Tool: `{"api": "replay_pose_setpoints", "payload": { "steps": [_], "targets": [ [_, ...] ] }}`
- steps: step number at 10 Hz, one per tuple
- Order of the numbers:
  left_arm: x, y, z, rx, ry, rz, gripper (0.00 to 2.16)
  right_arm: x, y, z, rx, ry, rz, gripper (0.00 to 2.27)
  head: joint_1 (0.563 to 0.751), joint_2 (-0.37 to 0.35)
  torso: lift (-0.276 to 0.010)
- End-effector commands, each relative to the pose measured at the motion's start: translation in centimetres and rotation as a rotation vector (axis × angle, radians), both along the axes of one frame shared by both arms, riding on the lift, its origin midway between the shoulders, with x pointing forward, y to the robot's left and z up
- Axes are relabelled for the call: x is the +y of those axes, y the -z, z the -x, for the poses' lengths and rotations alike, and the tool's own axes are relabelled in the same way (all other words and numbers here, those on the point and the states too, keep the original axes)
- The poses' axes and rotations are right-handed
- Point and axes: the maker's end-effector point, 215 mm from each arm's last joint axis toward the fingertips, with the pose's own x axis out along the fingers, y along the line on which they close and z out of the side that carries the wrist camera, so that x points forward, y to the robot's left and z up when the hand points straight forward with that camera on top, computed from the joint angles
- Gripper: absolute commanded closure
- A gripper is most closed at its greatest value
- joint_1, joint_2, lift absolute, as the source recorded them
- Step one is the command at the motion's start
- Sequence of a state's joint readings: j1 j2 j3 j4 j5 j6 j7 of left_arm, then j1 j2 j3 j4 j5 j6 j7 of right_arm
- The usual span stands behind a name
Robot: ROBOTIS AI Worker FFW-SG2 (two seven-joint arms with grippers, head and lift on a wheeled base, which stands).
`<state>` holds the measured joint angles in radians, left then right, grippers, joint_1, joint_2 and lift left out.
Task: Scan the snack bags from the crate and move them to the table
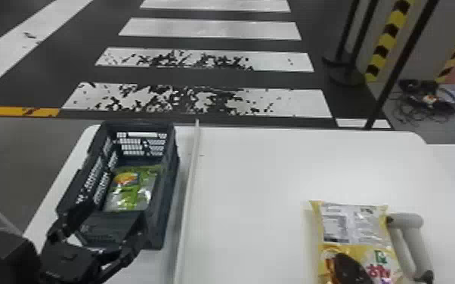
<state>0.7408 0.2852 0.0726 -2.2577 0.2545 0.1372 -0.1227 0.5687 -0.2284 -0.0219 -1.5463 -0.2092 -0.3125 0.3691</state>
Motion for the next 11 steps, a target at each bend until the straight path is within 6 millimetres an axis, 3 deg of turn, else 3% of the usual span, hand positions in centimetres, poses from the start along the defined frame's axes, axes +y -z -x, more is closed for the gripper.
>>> {"api": "replay_pose_setpoints", "payload": {
  "steps": [1,3,5,7,8,9,10,11],
  "targets": [
    [0.0,0.1,0.0,0.001,0.000,-0.001,0.08,-0.4,0.0,0.6,0.006,-0.007,-0.005,2.25,0.695,-0.013,-0.095],
    [-0.1,0.1,0.0,0.001,-0.002,0.000,0.08,0.1,-0.2,1.0,0.001,-0.030,-0.007,2.25,0.695,-0.018,-0.095],
    [-0.1,0.0,0.0,0.000,0.000,-0.001,0.08,-0.1,-2.5,0.1,-0.038,-0.032,-0.013,2.25,0.695,-0.015,-0.095],
    [-0.1,-0.3,0.0,-0.006,0.002,-0.003,0.08,-1.9,-4.5,-0.5,0.010,0.009,-0.058,2.24,0.695,-0.019,-0.095],
    [0.0,-0.5,-0.1,-0.010,0.002,-0.005,0.08,-3.0,-5.6,-0.7,0.036,0.028,-0.083,1.83,0.695,-0.033,-0.095],
    [-0.1,-0.6,-0.1,-0.011,0.003,-0.006,0.08,-4.8,-6.7,-1.2,0.041,0.062,-0.087,0.78,0.695,-0.042,-0.095],
    [-0.2,-0.7,-0.2,-0.014,0.004,-0.005,0.08,-7.2,-8.2,-1.8,0.017,0.103,-0.091,0.10,0.695,-0.065,-0.095],
    [-0.1,-0.6,-0.2,-0.013,0.004,-0.007,0.08,-9.2,-9.8,-2.3,-0.012,0.144,-0.083,0.03,0.695,-0.100,-0.095]
  ]
}}
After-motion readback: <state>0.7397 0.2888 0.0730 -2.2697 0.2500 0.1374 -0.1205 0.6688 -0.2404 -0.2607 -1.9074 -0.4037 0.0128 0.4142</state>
